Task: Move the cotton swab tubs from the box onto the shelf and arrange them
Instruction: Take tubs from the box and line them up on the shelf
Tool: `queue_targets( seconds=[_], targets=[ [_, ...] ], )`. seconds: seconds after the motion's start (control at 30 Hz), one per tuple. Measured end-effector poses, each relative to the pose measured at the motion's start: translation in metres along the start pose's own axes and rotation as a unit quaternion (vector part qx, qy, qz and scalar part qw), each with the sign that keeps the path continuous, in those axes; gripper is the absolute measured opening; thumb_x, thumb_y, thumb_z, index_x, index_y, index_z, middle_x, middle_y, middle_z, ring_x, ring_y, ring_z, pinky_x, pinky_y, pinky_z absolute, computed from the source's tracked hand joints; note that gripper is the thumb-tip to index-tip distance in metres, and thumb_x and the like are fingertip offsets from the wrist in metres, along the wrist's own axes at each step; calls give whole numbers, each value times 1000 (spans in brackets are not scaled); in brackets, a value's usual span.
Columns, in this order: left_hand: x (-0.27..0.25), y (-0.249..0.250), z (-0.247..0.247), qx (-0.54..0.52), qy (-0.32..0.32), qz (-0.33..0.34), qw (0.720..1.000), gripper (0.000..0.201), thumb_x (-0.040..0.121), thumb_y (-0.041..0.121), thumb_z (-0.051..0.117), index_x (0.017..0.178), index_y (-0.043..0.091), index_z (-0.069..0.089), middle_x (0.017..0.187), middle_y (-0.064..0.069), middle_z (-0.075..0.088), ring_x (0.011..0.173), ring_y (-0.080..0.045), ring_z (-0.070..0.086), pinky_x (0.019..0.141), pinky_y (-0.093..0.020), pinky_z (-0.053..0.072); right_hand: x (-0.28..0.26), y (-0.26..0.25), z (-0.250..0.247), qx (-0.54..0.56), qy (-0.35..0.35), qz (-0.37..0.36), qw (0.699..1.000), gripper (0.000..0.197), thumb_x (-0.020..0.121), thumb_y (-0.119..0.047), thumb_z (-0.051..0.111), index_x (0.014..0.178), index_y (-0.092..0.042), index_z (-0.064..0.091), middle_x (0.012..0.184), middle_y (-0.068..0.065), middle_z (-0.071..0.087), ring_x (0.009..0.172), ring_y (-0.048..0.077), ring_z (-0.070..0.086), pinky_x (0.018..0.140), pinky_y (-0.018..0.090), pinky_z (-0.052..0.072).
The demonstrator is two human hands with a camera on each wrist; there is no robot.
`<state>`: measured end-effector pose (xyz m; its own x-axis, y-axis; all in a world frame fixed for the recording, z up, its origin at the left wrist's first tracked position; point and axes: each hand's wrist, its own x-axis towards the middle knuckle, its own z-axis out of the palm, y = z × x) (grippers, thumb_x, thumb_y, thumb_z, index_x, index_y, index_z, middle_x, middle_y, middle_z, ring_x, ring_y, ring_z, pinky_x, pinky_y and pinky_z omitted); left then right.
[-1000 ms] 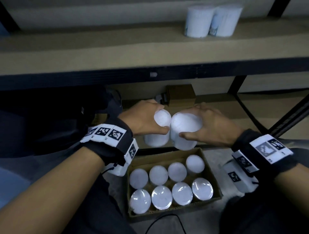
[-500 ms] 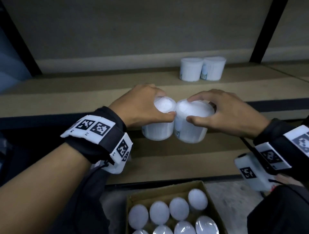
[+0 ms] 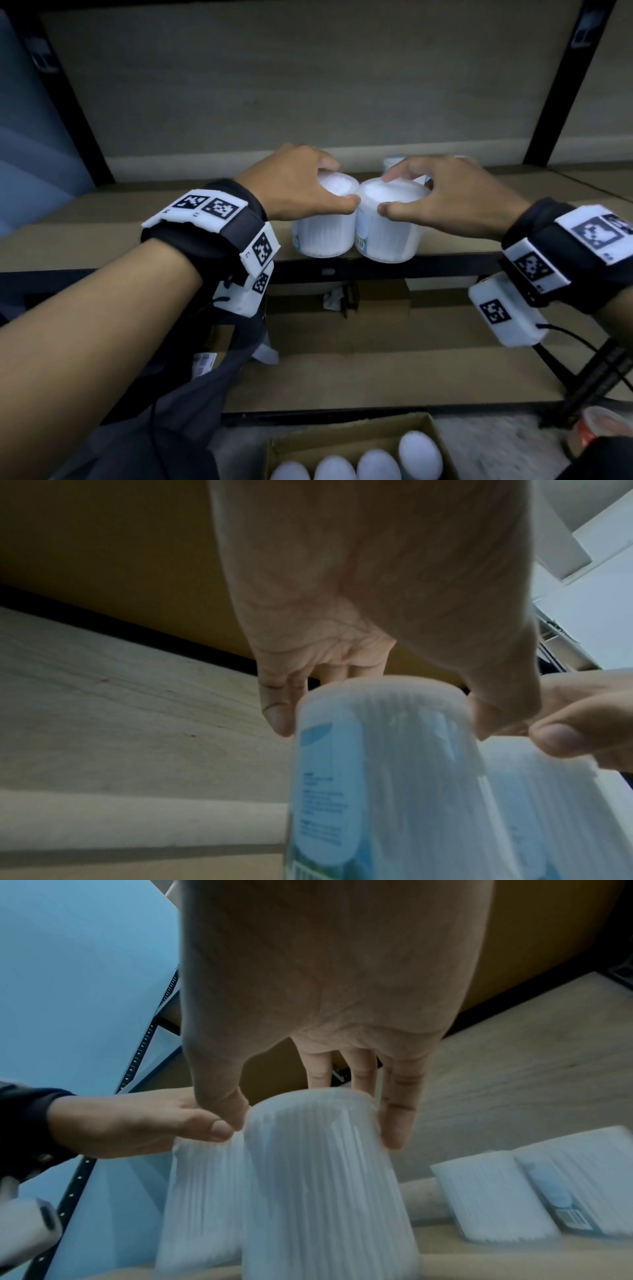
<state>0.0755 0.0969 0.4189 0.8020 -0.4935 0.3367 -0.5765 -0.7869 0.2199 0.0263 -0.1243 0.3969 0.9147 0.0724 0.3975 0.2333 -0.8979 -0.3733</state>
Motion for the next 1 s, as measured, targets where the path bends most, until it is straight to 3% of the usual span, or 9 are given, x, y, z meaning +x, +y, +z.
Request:
queue_targets(
  seconds=[0.13, 0.23, 0.5, 0.7, 0.83, 0.93, 1.0],
  targets=[
    [10, -6, 0, 1, -11, -13, 1000, 59, 77, 61, 66, 125, 26, 64, 123, 10, 63, 108, -12, 58, 92, -32, 50, 14, -2, 3, 2, -11, 9, 1000, 48, 74, -55, 69, 118, -37, 61, 126, -16, 58, 101, 5, 50, 82, 23, 37],
    [16, -12, 1, 3, -21, -23, 1000, 56, 75, 61, 66, 119, 26, 66, 118, 9, 65, 105, -13, 59, 91, -36, 52, 21, -3, 5, 2, -20, 10, 1000, 47, 75, -54, 69, 118, -36, 61, 131, -15, 56, 103, 4, 49, 83, 24, 38],
    [23, -24, 6, 3, -40, -37, 998, 59, 75, 64, 65, 117, 23, 67, 118, 7, 66, 107, -15, 60, 94, -40, 52, 33, -2, 14, 2, -25, 13, 1000, 45, 75, -53, 69, 116, -37, 62, 128, -13, 57, 103, 2, 46, 83, 22, 35],
    [26, -32, 17, 10, -62, -16, 998, 67, 79, 61, 64, 135, 25, 57, 134, 8, 59, 118, -12, 54, 92, -25, 44, 38, 2, 25, -14, -42, 18, 999, 43, 75, -57, 65, 114, -40, 62, 127, -14, 57, 104, 4, 45, 83, 25, 37],
    [29, -34, 24, 9, -74, -16, 997, 55, 80, 63, 60, 127, 34, 60, 125, 12, 62, 112, -12, 57, 93, -33, 49, 38, 5, 30, -2, -54, 35, 998, 40, 79, -56, 63, 116, -40, 61, 129, -14, 56, 116, 10, 50, 86, 25, 37],
    [30, -31, 23, 22, -91, -7, 996, 44, 86, 57, 58, 118, 27, 65, 117, 6, 67, 108, -18, 59, 94, -39, 50, 40, 5, 31, -3, -62, 46, 997, 41, 80, -57, 61, 117, -40, 60, 130, -13, 55, 119, 12, 49, 86, 26, 36],
    [31, -31, 22, 30, -98, -4, 995, 45, 89, 54, 57, 120, 24, 65, 122, 3, 66, 113, -20, 57, 96, -37, 48, 41, 4, 30, -4, -70, 51, 996, 41, 80, -58, 61, 117, -40, 60, 130, -13, 55, 118, 12, 50, 86, 26, 37]
  ],
)
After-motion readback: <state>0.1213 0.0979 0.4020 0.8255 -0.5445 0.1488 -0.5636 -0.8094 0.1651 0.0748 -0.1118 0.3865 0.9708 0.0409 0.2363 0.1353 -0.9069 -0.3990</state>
